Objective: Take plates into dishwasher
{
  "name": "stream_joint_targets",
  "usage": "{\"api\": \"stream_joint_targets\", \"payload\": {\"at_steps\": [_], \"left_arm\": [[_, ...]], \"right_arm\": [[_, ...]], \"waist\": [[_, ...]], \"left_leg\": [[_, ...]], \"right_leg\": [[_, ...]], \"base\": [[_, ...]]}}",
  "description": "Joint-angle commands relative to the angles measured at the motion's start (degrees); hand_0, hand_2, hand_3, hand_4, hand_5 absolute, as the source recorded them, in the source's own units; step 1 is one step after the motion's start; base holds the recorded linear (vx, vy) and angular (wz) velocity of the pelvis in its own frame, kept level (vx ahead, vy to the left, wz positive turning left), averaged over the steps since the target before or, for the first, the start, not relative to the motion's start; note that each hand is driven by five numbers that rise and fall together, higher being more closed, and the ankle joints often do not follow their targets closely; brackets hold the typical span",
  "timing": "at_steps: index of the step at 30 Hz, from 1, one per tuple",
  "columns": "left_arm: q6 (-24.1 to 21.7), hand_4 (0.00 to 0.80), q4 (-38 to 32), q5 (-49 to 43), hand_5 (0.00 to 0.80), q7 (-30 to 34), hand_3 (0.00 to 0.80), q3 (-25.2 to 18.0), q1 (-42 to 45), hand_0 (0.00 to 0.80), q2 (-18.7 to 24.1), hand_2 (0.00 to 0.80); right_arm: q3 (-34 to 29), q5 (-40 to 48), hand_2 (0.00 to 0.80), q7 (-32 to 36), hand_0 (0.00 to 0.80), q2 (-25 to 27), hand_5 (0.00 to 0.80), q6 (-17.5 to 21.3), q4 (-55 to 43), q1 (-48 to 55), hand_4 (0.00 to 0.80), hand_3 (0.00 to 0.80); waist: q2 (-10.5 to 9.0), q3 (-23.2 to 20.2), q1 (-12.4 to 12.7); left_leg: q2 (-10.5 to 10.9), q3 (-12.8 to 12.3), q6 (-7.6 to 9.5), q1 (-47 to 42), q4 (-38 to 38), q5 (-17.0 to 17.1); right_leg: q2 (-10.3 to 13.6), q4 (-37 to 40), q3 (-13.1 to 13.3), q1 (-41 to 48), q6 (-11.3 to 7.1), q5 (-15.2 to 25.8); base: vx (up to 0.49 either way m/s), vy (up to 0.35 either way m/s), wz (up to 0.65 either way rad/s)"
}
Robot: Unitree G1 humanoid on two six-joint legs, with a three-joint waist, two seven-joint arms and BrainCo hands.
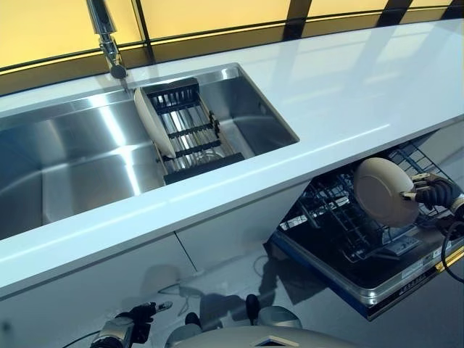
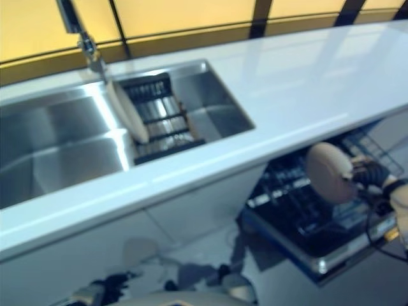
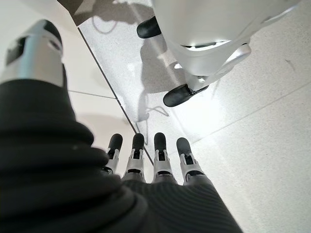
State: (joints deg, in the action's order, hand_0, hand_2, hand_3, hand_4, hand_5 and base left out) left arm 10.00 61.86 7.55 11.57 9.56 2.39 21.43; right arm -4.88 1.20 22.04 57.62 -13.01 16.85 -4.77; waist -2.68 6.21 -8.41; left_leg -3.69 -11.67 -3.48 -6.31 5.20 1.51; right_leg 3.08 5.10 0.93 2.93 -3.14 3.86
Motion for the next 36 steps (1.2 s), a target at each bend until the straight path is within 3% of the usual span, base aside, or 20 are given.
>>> {"api": "stream_joint_targets", "payload": {"at_steps": [1,36], "left_arm": [[0.58,0.000,0.27,-0.98,0.000,0.79,0.000,-0.88,-1.22,0.000,2.42,0.000],[3.47,0.000,-1.94,0.70,0.000,2.52,0.000,0.60,-4.15,0.000,2.80,0.000]], "right_arm": [[1.60,1.89,0.800,-2.03,0.800,-0.83,0.800,0.01,1.28,-7.84,0.800,0.800],[15.55,-0.91,0.800,-3.19,0.800,-8.91,0.800,-3.30,21.38,-17.98,0.800,0.800]], "waist": [[-1.60,-0.74,2.64],[0.56,0.66,5.79]], "left_leg": [[0.41,3.05,2.24,-0.94,-0.75,-3.48],[0.04,4.06,1.43,-0.99,-1.11,-2.92]], "right_leg": [[3.39,-3.77,-1.81,-1.09,-5.40,0.46],[4.66,-3.90,-4.82,0.30,-5.00,-0.30]], "base": [[0.006,-0.004,0.04],[0.005,-0.002,0.03]]}}
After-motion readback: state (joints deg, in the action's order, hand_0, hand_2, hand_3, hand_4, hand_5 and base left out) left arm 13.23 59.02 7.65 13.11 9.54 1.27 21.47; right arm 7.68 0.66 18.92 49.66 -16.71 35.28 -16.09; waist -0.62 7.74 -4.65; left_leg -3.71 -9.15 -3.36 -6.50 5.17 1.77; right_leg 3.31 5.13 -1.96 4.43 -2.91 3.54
